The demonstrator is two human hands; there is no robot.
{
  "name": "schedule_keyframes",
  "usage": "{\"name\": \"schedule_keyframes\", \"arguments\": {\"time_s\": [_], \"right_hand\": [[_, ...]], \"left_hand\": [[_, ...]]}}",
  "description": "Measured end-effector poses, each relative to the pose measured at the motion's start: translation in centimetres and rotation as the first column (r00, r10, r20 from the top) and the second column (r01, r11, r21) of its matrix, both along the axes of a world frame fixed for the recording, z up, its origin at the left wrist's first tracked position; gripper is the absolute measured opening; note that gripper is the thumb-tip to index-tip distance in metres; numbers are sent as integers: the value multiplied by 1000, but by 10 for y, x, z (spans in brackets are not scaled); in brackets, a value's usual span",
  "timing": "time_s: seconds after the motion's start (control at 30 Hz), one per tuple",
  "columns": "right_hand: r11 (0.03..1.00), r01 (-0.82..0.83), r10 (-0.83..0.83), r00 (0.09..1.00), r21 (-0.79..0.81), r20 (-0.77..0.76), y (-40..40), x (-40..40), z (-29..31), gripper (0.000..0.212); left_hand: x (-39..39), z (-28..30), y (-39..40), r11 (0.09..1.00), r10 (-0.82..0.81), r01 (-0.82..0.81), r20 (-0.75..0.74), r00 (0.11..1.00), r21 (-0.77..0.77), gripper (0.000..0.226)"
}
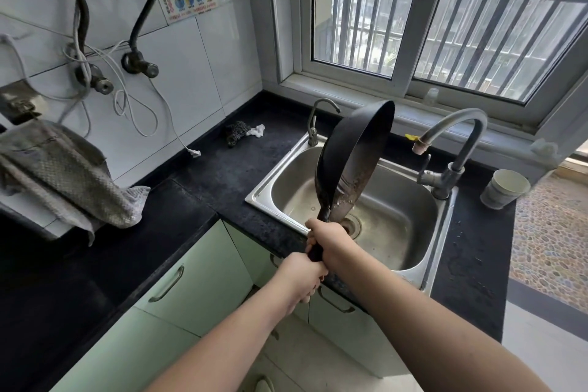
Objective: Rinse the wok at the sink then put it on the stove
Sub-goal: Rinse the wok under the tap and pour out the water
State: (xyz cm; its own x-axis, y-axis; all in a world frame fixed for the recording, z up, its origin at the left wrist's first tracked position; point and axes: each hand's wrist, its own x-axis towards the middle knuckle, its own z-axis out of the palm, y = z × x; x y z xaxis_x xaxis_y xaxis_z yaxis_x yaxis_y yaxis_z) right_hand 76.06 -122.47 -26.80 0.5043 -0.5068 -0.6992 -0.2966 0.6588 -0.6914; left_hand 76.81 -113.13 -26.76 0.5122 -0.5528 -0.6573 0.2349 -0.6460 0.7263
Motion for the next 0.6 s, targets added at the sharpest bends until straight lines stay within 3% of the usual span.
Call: {"name": "schedule_keyframes", "arguments": {"time_s": [0.27,0.6], "right_hand": [[999,39,-38,999,-21,37,9,-11,-18,31],[991,-75,78,997,-114,23,1,-17,-7,27]], "left_hand": [[-11,-15,7,1000,14,-14,-44,999,10,27],[-16,-10,4,995,6,-11,-60,998,-100,28]]}}
